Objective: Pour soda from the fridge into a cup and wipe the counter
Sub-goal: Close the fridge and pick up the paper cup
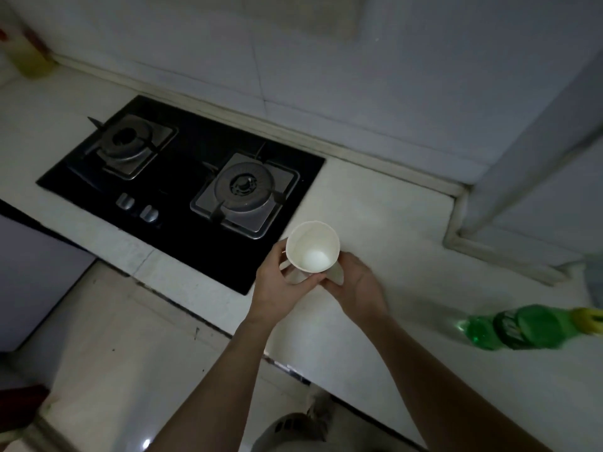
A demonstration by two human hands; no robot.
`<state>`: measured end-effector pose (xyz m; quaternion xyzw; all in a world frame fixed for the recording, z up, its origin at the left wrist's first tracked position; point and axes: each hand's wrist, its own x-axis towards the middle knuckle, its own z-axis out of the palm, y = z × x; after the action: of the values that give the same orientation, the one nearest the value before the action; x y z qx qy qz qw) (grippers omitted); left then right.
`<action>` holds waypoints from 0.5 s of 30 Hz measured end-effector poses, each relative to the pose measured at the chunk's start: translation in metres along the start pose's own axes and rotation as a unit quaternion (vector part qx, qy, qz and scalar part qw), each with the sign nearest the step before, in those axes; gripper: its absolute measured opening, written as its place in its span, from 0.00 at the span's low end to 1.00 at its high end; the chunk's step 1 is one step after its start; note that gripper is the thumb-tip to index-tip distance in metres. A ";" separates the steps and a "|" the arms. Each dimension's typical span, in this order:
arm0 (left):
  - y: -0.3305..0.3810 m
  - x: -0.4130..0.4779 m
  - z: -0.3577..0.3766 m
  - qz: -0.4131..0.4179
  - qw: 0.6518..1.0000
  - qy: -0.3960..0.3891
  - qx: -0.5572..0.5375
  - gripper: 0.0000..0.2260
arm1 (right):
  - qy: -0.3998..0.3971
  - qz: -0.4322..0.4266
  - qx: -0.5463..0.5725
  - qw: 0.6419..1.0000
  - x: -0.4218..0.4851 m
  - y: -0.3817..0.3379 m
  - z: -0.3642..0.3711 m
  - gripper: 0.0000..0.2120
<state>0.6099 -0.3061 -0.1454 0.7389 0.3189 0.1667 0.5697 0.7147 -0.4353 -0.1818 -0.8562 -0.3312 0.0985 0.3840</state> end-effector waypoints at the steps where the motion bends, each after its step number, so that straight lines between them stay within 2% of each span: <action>1: 0.007 -0.007 0.006 0.007 1.000 -0.004 -0.005 0.35 | 0.014 -0.001 0.002 1.000 -0.007 0.001 -0.010 0.26; 7: 0.042 -0.056 0.052 0.053 0.997 -0.045 -0.013 0.34 | 0.078 0.002 -0.012 0.997 -0.062 0.020 -0.064 0.25; 15: 0.054 -0.131 0.141 0.093 0.981 -0.167 0.033 0.34 | 0.148 0.069 -0.020 0.986 -0.179 0.080 -0.130 0.24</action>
<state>0.6139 -0.5043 -0.1203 0.8013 0.1545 0.0821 0.5721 0.6727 -0.6655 -0.1658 -0.8898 -0.2128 -0.0093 0.4036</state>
